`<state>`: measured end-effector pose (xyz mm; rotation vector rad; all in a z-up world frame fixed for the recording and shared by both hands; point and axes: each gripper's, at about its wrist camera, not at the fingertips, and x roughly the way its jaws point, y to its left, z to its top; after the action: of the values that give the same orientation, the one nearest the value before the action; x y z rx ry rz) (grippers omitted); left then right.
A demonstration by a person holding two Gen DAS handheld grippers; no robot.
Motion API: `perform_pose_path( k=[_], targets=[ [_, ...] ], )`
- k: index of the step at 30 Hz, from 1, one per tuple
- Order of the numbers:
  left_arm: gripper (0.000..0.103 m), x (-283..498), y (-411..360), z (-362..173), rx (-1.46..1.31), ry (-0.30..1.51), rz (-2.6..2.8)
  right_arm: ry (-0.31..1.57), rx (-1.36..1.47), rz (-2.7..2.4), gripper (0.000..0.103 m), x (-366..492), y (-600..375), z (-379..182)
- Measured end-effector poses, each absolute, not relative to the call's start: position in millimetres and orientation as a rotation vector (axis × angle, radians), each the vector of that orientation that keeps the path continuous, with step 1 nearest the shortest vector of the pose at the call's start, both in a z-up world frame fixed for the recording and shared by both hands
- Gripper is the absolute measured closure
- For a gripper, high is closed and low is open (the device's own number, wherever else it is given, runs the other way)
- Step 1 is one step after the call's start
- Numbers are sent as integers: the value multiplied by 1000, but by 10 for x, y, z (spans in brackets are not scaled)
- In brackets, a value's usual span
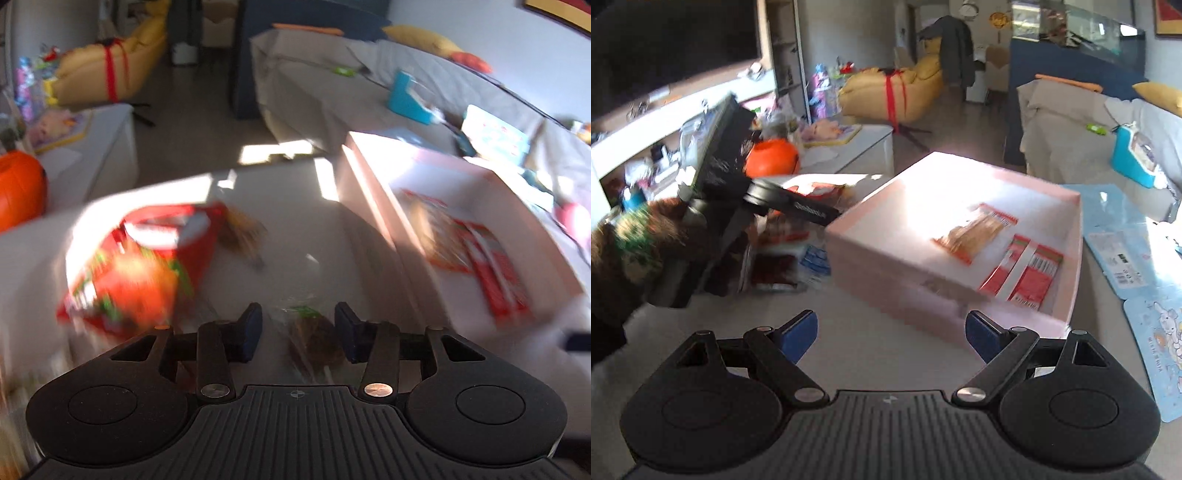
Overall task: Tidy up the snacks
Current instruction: 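Grasp the chocolate square on its white tray with the left tool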
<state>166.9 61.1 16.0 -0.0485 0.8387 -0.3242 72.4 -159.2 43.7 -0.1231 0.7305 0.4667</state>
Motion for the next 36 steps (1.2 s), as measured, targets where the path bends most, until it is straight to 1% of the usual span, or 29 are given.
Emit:
perform_pose_path(
  k=[2, 7, 14, 16, 18, 20, 23, 25, 27, 28, 30, 32, 36],
  targets=[
    [64, 1453, 587, 163, -47, 854, -367, 753, -125, 484, 15, 740, -1540, 387],
    [63, 1046, 639, 191, -77, 883, -423, 834, -108, 559, 15, 840, -1330, 283],
    [63, 745, 1102, 403, -172, 784, -270, 959, -18, 673, 15, 1039, -987, 165],
    [66, 723, 1182, 404, -189, 793, -267, 951, -32, 664, 15, 1060, -892, 138],
    [65, 677, 1164, 385, -171, 810, -291, 919, -82, 627, 15, 1041, -825, 124],
    [65, 636, 1090, 371, -122, 830, -331, 902, -141, 582, 22, 1019, -800, 117],
    [65, 605, 908, 293, -43, 868, -390, 893, -172, 534, 22, 978, -914, 111],
    [63, 595, 772, 222, 33, 897, -408, 888, -169, 512, 22, 956, -1032, 100],
    [57, 552, 646, 207, 115, 882, -414, 888, -165, 491, 22, 931, -1137, 103],
    [56, 536, 596, 207, 141, 884, -421, 890, -159, 490, 22, 941, -1172, 99],
    [56, 513, 551, 209, 151, 893, -446, 900, -142, 499, 21, 945, -1225, 106],
    [56, 477, 544, 216, 148, 903, -465, 907, -118, 509, 16, 999, -1224, 98],
    [57, 406, 576, 236, 169, 922, -448, 892, -96, 544, 15, 1053, -1128, 96]
  ],
)
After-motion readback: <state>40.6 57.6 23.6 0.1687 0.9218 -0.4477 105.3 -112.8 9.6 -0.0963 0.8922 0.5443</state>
